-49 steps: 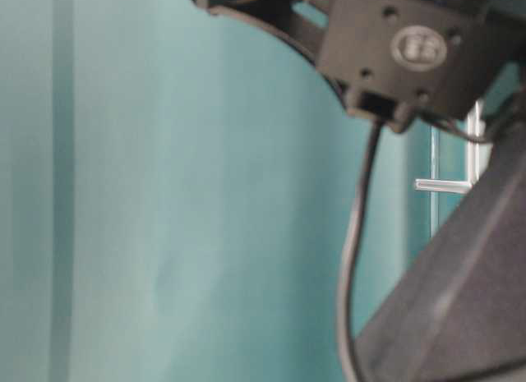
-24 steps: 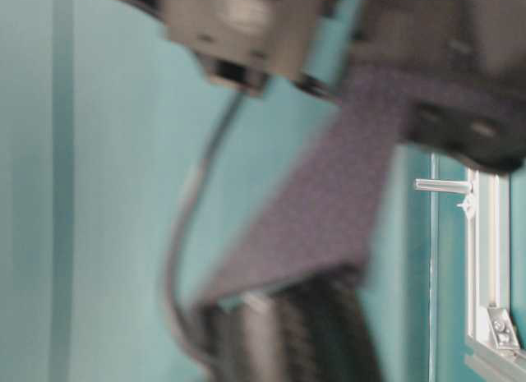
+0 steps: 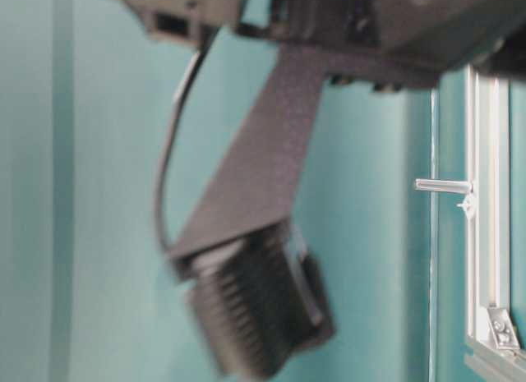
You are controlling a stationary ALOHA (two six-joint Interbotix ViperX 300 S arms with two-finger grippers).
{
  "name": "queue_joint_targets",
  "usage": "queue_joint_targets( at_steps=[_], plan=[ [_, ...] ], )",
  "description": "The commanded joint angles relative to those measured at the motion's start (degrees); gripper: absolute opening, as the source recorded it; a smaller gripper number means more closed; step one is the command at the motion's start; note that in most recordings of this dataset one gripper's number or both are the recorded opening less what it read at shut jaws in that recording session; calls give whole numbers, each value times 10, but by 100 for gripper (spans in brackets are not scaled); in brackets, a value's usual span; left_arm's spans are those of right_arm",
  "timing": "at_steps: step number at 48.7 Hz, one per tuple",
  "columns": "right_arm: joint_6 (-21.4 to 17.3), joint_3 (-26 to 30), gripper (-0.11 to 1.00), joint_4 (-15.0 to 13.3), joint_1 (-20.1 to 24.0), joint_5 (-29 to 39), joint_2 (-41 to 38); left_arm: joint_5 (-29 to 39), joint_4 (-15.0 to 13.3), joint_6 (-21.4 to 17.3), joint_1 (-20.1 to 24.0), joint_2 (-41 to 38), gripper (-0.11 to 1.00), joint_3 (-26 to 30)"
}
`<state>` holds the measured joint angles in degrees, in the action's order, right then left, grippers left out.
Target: Move the cable alternately left and right between 8 closely spaced pins so it hooks onto each one.
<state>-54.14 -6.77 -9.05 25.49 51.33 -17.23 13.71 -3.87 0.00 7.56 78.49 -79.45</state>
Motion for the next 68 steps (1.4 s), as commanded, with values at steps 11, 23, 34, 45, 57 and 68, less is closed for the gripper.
queue_joint_targets(
  at_steps=[11,23,34,45,57,68],
  plan=[
    [-235,-38,16,-65,22,18,52,-3,1,2,1,-4,0,6],
    [-423,-62,16,-100,42,98,69,-3,2,2,1,-4,0,6],
    [-518,-93,16,-99,62,126,87,-3,2,2,1,-4,0,6],
    [-584,-144,16,-99,62,86,117,-3,1,2,2,-4,0,6],
    [-625,-184,16,-100,41,40,142,-4,1,2,1,-4,0,6],
    [-625,-196,16,-100,14,38,150,-3,1,2,1,-4,0,6]
  ],
)
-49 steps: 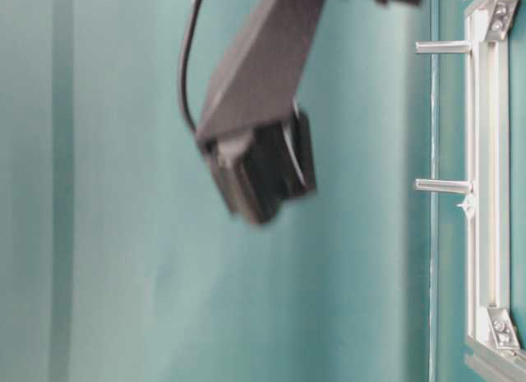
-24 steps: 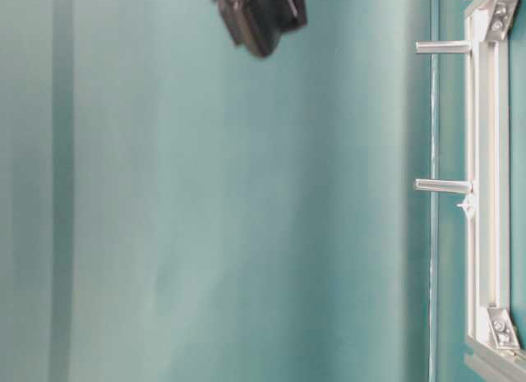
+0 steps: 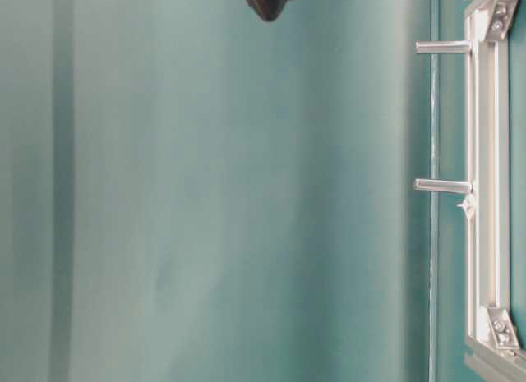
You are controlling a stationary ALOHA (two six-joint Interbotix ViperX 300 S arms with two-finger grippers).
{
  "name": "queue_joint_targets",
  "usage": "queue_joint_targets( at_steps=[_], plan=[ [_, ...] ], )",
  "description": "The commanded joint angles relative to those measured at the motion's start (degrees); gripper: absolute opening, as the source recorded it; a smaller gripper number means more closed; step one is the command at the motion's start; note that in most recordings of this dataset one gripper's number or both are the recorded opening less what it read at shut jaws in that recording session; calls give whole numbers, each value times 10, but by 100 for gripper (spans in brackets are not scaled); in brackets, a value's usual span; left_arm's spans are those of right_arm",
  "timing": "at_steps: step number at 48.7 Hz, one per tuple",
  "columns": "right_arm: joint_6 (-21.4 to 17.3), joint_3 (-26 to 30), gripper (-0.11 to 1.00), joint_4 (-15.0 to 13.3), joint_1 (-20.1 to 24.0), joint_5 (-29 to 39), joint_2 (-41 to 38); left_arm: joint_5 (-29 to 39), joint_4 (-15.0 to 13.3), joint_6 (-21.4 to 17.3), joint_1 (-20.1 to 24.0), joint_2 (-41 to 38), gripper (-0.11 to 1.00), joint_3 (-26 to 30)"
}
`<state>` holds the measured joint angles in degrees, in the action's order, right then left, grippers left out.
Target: Move the cable alternately left and right between 8 closely spaced pins so it hooks onto each one.
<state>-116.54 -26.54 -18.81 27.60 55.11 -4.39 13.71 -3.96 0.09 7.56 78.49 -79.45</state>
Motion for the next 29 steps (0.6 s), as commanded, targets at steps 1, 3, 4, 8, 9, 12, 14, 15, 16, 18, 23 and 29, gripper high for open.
queue_joint_targets(
  at_steps=[1,3,4,8,9,12,14,15,16,18,23,29],
  plan=[
    [-1,1,16,-2,-10,0,23,-3,3,1,1,-4,0,6],
    [-1,-2,16,-3,-14,0,25,-3,3,1,2,-4,0,6],
    [-1,-4,16,-3,-16,0,27,-3,2,1,1,-4,0,6],
    [-2,-11,16,-2,-25,0,34,-3,3,1,2,-4,0,6],
    [-2,-13,16,-2,-27,0,36,-3,2,1,1,-4,0,6],
    [-2,-18,16,-2,-33,-2,40,-3,2,1,2,-4,0,6],
    [-2,-21,16,-1,-37,-3,43,-3,2,1,1,-4,0,6],
    [-2,-22,16,-1,-40,-3,44,-3,3,1,1,-4,0,6],
    [-2,-24,16,-1,-40,-4,45,-3,2,1,1,-4,0,6],
    [-2,-25,16,-1,-44,-4,46,-3,2,1,1,-4,0,6],
    [-2,-29,16,0,-47,-6,48,-3,2,1,1,-4,0,6],
    [-3,-33,16,9,-48,-7,50,-3,3,1,2,-4,0,6]
  ],
)
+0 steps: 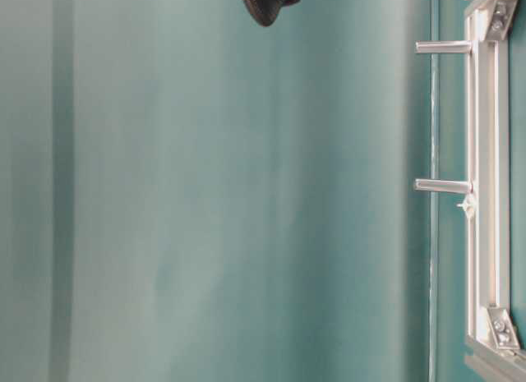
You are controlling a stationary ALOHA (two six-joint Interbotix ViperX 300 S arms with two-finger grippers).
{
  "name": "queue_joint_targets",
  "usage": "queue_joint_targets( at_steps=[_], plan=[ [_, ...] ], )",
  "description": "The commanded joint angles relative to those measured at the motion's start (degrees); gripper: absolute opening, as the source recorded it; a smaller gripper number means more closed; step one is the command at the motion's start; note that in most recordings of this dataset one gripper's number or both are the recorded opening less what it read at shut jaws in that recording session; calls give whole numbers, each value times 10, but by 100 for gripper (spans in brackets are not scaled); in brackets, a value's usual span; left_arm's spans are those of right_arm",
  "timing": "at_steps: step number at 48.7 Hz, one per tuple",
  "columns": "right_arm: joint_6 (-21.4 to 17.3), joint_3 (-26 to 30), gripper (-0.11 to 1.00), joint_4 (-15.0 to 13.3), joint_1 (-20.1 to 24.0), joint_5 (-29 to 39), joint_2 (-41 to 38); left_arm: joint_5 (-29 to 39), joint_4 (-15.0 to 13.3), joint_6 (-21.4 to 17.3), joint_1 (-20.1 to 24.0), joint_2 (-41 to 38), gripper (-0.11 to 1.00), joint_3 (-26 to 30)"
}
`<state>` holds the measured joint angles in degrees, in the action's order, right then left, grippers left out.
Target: Move the cable alternately left and right between 8 closely spaced pins so it hooks onto each one.
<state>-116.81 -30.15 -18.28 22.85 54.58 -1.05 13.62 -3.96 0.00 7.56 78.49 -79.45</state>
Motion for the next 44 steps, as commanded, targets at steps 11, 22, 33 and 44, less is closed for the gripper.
queue_joint_targets(
  at_steps=[11,22,33,44],
  plan=[
    [-1,1,16,4,-2,-11,17,-2,2,2,2,-4,0,6],
    [-1,2,16,4,-4,-13,17,-2,2,2,1,-4,0,6],
    [-1,2,16,4,-9,-14,17,-2,3,2,1,-4,0,6],
    [-1,2,16,4,-9,-14,17,-2,2,2,2,-4,0,6]
  ],
)
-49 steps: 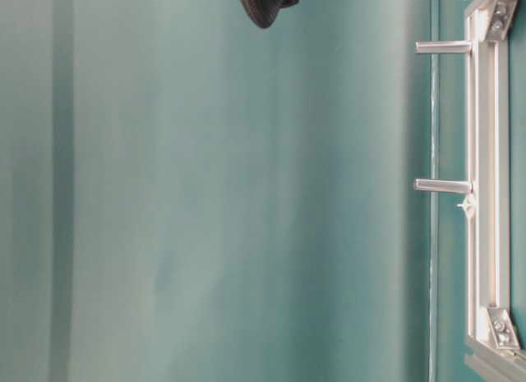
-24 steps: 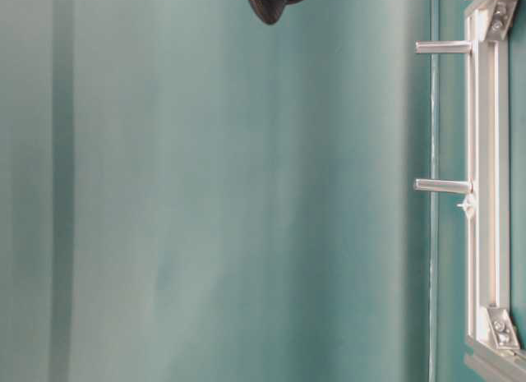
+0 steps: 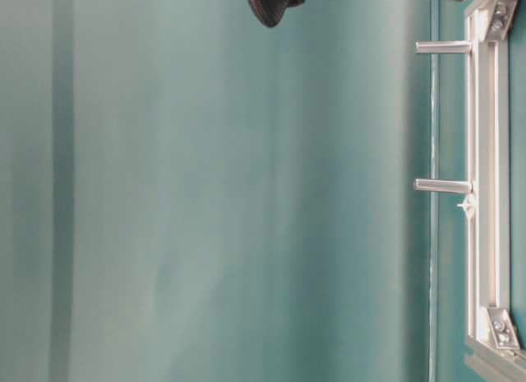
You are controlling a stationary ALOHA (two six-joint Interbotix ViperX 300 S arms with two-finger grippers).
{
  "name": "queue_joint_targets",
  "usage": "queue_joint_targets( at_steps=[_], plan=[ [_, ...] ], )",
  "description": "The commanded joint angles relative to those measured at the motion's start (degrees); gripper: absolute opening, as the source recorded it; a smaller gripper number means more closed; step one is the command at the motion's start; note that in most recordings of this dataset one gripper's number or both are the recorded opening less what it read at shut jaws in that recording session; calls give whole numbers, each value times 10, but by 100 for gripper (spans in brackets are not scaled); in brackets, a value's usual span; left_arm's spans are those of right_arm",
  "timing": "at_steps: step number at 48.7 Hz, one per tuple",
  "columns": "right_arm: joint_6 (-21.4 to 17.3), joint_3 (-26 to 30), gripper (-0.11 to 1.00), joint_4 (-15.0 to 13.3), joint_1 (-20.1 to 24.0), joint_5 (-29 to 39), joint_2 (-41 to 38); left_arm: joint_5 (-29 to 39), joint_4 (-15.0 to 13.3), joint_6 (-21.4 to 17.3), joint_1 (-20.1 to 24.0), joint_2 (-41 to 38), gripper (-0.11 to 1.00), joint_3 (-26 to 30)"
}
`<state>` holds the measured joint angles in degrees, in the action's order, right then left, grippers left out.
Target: Move the cable alternately left and right between 8 closely spaced pins so it hooks onto each one.
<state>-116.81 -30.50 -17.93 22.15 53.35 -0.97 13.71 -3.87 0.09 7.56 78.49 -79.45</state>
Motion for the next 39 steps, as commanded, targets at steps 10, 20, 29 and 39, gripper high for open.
queue_joint_targets(
  at_steps=[10,20,29,39],
  plan=[
    [4,5,16,0,-3,-1,16,-4,1,1,1,-4,0,6],
    [40,5,16,0,-25,-2,16,-3,2,1,2,-4,0,6],
    [106,6,16,0,-62,-19,16,-3,1,1,2,-4,0,6],
    [173,4,16,0,-106,-18,22,-3,1,1,2,-4,0,6]
  ],
)
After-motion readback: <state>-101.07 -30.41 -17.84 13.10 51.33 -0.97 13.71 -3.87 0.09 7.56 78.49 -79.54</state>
